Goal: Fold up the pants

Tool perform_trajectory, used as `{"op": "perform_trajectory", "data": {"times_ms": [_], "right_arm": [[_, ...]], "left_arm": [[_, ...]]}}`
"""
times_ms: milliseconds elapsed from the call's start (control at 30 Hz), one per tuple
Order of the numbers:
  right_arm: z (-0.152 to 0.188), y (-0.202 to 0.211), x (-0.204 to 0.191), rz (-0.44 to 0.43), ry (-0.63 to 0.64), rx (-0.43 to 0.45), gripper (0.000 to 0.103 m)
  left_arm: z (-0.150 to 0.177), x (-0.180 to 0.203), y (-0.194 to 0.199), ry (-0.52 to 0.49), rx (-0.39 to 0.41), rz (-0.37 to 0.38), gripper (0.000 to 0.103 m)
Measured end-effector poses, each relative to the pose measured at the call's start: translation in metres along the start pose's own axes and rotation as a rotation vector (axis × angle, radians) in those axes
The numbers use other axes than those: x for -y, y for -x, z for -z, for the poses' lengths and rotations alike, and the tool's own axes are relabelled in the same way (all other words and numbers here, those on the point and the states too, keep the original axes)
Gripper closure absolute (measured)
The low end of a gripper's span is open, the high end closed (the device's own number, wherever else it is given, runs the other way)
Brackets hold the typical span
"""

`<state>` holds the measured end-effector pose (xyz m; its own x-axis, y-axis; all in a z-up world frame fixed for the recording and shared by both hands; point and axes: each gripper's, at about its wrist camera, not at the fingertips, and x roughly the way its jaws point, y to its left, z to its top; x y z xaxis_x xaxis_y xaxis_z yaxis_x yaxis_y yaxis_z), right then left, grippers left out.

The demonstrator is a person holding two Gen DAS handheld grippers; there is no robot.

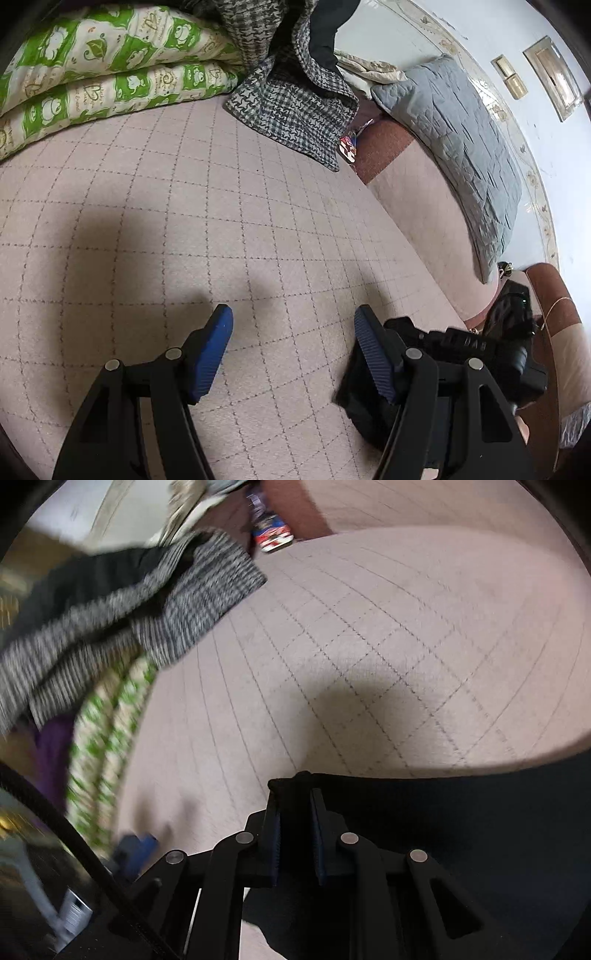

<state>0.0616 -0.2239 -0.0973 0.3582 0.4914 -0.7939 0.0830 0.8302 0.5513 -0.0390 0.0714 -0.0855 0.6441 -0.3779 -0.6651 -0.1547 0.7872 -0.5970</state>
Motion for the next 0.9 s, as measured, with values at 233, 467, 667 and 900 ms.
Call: {"op": "perform_trajectory", "data": {"times_ms": [233, 467, 667, 900], "right_arm": [[0.004, -0.016, 0.009, -0.206, -0.120, -0.083, 0.051], [0.037, 0.016, -0.022, -0.087, 0.074, -0.019, 0.057], [0.058, -0.019, -0.014, -0.096, 0.026, -0.065, 0.050], [0.074, 0.038, -0.014, -0.079, 0.148, 0.015, 0.050]], "left_arm": [[0.001, 0.002, -0.003, -0.007, -0.004, -0.013, 0.035], [-0.002, -0.004, 0.000, 0.020, 0.021, -0.031, 0.035], [-0.003, -0.008, 0.008, 0.021, 0.066, -0.067, 0.035], [0.000, -0.011, 0.006, 0.024, 0.058, -0.071, 0.035]]}}
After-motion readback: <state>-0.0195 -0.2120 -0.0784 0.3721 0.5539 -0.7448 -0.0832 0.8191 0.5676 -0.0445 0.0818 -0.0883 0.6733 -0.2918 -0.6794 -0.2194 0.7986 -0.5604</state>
